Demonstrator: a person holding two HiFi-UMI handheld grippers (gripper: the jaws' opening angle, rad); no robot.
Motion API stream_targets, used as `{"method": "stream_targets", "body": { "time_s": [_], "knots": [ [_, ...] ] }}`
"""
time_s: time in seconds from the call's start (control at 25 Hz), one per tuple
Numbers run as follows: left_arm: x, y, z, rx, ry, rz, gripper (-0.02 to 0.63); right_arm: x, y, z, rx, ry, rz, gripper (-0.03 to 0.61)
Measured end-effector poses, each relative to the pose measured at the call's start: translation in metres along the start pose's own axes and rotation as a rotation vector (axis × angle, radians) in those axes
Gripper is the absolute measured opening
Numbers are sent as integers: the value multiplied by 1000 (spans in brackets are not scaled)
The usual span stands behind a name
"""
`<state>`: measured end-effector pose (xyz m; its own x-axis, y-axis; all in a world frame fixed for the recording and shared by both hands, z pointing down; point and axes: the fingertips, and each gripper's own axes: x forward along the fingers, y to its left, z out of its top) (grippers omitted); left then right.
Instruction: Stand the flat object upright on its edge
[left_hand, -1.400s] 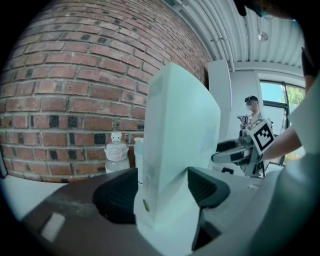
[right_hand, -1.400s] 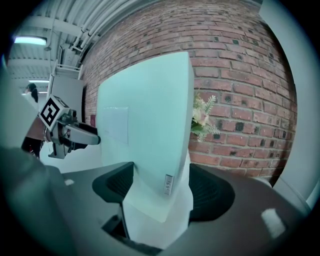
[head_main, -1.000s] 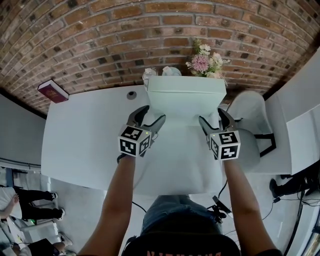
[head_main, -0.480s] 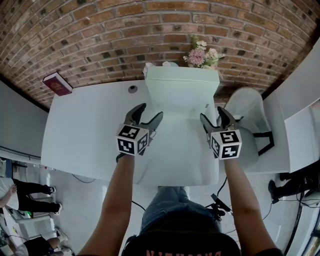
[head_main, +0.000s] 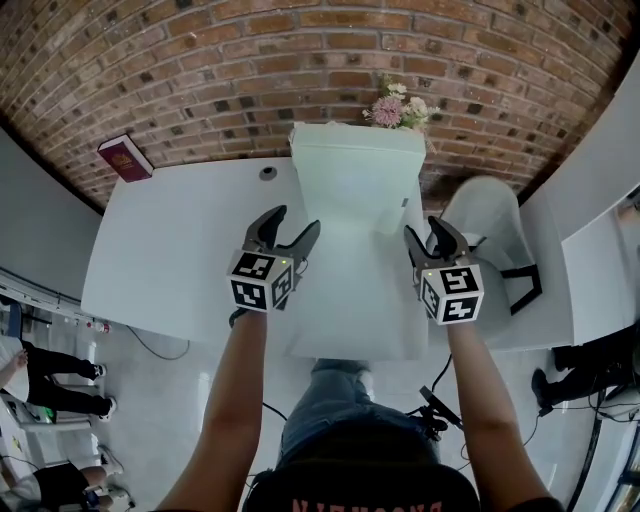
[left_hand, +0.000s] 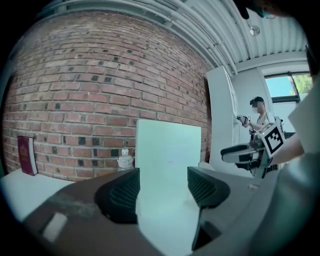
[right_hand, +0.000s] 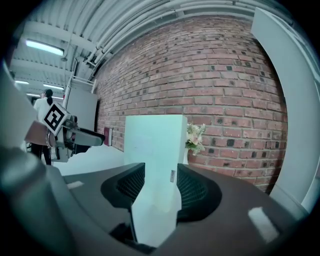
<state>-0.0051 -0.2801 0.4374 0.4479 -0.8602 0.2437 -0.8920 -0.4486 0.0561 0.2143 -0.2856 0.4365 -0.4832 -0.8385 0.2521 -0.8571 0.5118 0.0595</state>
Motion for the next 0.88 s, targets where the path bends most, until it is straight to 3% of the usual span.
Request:
{"method": "stream_targets", "body": {
  "time_s": [0.2,0.32,0.56,0.88],
  "knots": [
    [-18,-10,10,-2,-37,35,262,-20,5,11,-7,-31,7,148],
    [-29,-16,16,1,-58,51,204,-30,8,15,-12,-38,11,112],
    [-46,-28,32,22,-105,81,2,-49,11,24,-17,-54,-3,0],
    [-69,-41,56,67,-172,89,0,-70,26,43,-28,-93,7,-2]
  ]
}}
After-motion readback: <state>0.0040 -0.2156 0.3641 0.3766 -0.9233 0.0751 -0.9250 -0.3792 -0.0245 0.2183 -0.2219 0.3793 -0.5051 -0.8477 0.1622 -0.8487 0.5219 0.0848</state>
